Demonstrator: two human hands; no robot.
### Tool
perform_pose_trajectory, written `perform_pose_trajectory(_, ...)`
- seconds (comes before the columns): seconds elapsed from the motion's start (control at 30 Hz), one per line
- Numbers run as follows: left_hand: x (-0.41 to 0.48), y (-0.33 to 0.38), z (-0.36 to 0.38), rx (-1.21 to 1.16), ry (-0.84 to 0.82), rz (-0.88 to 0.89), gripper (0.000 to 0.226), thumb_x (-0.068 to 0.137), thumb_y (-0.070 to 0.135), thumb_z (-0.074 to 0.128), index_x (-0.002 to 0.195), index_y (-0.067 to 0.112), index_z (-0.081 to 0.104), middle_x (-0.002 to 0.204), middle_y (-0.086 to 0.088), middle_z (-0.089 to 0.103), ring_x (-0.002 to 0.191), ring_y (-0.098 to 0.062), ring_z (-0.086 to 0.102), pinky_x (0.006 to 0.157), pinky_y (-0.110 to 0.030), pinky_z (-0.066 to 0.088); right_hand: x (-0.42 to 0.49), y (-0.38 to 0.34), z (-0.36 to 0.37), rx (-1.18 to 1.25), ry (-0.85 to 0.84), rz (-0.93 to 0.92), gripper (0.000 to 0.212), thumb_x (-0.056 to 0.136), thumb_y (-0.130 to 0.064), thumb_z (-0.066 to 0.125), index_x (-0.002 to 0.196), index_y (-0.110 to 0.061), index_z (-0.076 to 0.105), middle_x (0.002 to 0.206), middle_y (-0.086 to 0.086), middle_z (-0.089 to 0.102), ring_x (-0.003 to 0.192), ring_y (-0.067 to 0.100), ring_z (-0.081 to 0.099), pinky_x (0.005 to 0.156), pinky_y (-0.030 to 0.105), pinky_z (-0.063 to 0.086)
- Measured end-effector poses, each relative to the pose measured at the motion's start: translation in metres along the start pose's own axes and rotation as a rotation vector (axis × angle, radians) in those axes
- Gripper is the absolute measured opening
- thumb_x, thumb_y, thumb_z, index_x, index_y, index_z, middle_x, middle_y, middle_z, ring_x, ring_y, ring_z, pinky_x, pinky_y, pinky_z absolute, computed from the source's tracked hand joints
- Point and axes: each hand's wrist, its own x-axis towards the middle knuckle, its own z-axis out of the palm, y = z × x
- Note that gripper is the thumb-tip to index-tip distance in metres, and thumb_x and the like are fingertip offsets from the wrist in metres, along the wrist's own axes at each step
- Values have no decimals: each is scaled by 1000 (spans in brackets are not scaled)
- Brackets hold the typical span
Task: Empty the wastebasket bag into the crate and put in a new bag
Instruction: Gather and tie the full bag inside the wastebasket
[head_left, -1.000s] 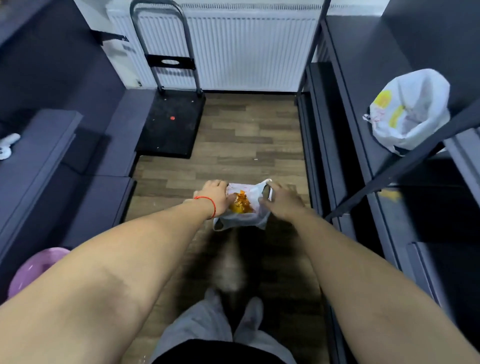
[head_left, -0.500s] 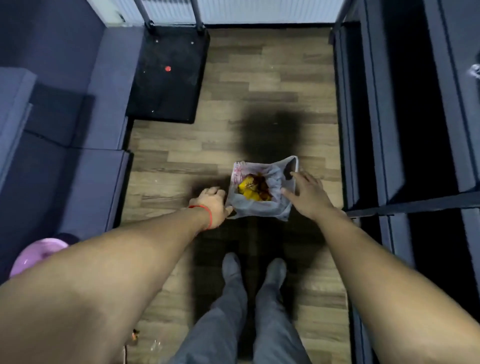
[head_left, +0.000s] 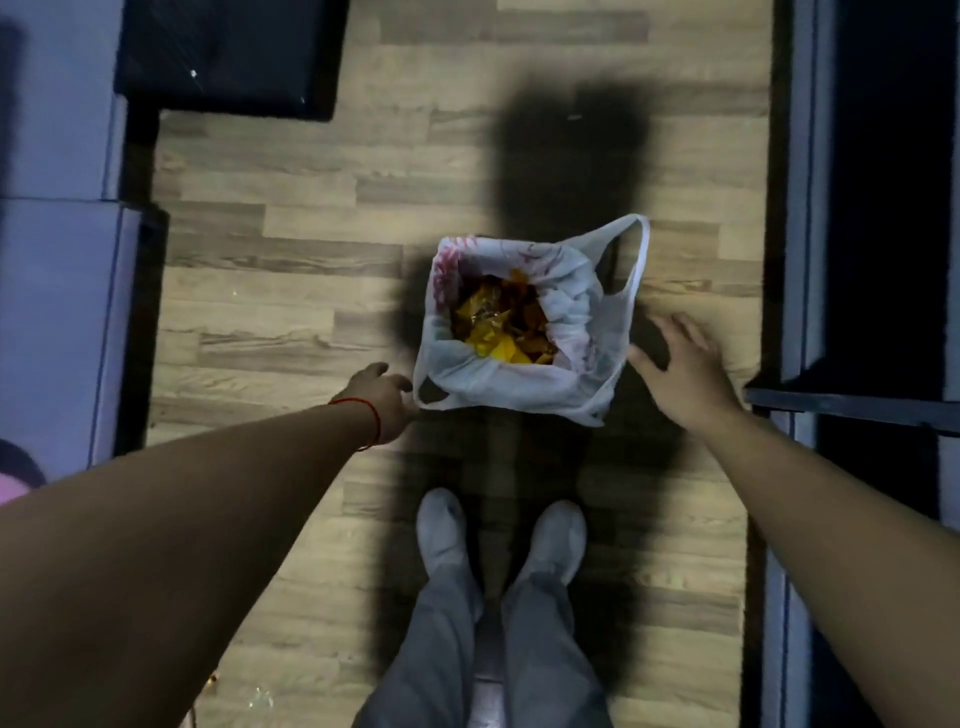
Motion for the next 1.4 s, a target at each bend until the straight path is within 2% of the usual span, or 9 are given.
perform_pose_trajectory(0.17,79,-2,44,57,-61,-31,57,91,45,50,143,23,40,155,-14,32,149,-30,12,119,-41,25,64,14,28,-10,95,0,52,96,-41,49,145,-33,35,163,7,7,147,34,11,117,47,21)
perform_pose_trajectory(0.3,113,11,60,-15,-29,-54,51,94,41,46,132,8,52,143,-15,46,135,-31,39,116,-38,26,104,14,49,-60,123,-19,45,98,-35,48,142,-33,41,162,11,-3,146,37,10,116,46,24)
perform_pose_trajectory(0.47,142,2,83,-125,41,11,79,76,41,71,143,16,38,143,-14,45,127,-31,49,109,-37,40,134,14,69,-37,88,-73,45,97,-32,46,141,-24,44,159,14,14,140,40,26,116,46,27)
perform_pose_trajectory(0.63,136,0,78,-90,50,62,43,90,31,53,129,12,52,128,-17,56,113,-32,52,98,-43,46,134,7,68,-31,126,-112,49,97,-30,50,142,-11,44,153,9,30,139,30,30,114,38,27)
perform_pose_trajectory(0.8,98,2,60,-91,105,-63,48,92,27,56,131,2,41,133,-20,42,117,-37,49,94,-43,46,108,-9,59,47,192,-128,46,97,-30,53,136,-6,48,143,9,36,127,25,44,94,22,31)
perform_pose_trajectory(0.93,62,0,39,-303,214,-44,44,87,26,62,124,6,48,126,-16,45,100,-32,58,84,-40,49,81,-22,43,48,227,-200,43,97,-27,54,132,-3,53,136,8,42,119,22,48,89,15,29)
perform_pose_trajectory(1.07,24,10,10,-433,333,19,36,87,15,61,121,7,53,126,-16,49,108,-33,56,91,-39,48,50,-40,28,88,251,-231,39,95,-23,57,127,-1,58,136,9,44,121,22,49,90,16,30)
perform_pose_trajectory(1.27,-22,44,-46,-724,441,123,34,84,13,63,118,14,58,121,-12,57,101,-34,63,89,-42,54,12,-69,10,125,289,-400,28,92,-11,60,114,6,64,126,19,54,119,33,54,96,28,38)
perform_pose_trajectory(1.4,-42,67,-76,-920,448,165,37,83,21,67,119,16,62,114,-14,66,103,-28,65,92,-44,54,-17,-88,5,178,344,-515,34,93,-21,50,109,3,67,119,17,59,114,19,51,93,24,41)
